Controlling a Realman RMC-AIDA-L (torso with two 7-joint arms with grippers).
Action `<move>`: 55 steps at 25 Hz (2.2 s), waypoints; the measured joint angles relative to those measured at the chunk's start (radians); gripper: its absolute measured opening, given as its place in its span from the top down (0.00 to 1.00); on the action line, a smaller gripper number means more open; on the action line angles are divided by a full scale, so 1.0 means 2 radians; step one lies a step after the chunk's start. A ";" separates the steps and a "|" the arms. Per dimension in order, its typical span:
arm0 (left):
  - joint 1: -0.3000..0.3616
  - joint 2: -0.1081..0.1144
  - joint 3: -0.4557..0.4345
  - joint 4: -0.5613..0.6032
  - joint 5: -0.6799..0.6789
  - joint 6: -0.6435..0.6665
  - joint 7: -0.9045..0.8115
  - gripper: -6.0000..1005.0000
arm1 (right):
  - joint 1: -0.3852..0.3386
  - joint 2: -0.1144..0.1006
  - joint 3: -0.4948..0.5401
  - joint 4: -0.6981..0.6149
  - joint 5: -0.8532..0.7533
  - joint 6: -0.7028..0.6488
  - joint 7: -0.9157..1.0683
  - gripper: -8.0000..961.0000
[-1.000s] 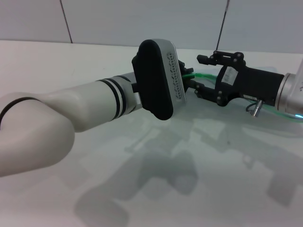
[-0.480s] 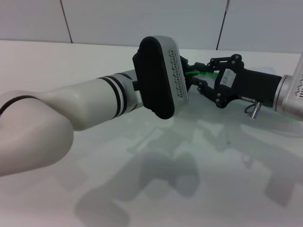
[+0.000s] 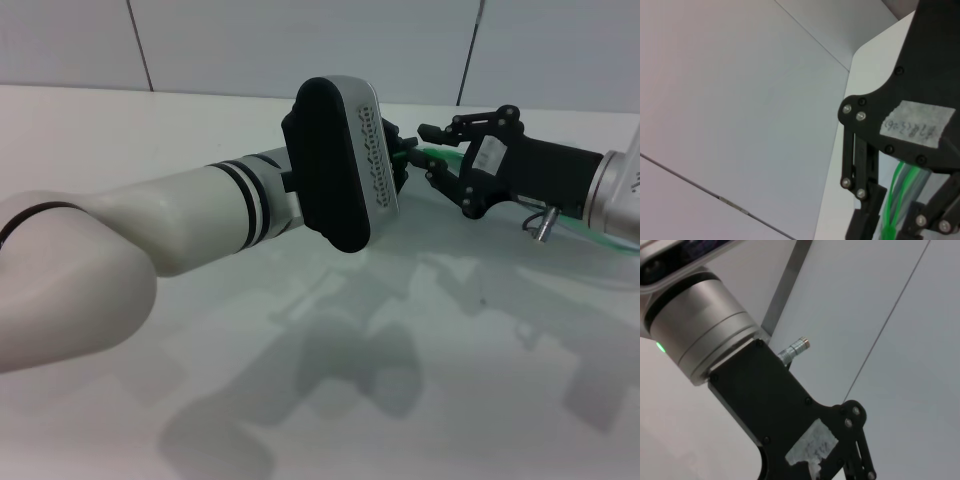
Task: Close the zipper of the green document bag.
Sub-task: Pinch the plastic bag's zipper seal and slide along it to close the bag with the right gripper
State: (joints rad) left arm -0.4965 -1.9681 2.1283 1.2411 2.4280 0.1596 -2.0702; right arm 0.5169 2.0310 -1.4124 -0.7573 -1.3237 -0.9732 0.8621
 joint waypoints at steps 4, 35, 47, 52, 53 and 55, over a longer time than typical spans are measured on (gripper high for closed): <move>0.000 0.000 0.000 0.000 0.000 0.000 0.001 0.92 | 0.000 0.000 0.001 0.000 0.000 0.002 0.000 0.75; -0.001 -0.002 -0.001 0.000 0.001 0.003 0.005 0.91 | 0.000 0.000 0.000 0.007 -0.004 0.034 -0.007 0.75; 0.000 -0.002 -0.002 0.000 0.001 0.004 0.005 0.91 | 0.000 0.000 -0.005 0.007 -0.002 0.030 -0.008 0.75; 0.000 -0.002 -0.003 0.000 0.001 0.004 0.005 0.91 | 0.000 0.000 -0.006 0.007 -0.002 0.029 -0.007 0.75; 0.000 -0.002 -0.003 0.000 0.001 0.004 0.005 0.91 | 0.000 0.000 -0.006 0.007 -0.002 0.029 -0.007 0.76; 0.000 -0.002 -0.003 0.000 0.002 0.004 0.005 0.91 | 0.000 0.000 -0.007 0.007 -0.002 0.029 -0.007 0.78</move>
State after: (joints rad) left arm -0.4969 -1.9714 2.1229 1.2409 2.4321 0.1672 -2.0601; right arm 0.5174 2.0310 -1.4259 -0.7424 -1.3270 -0.9154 0.8478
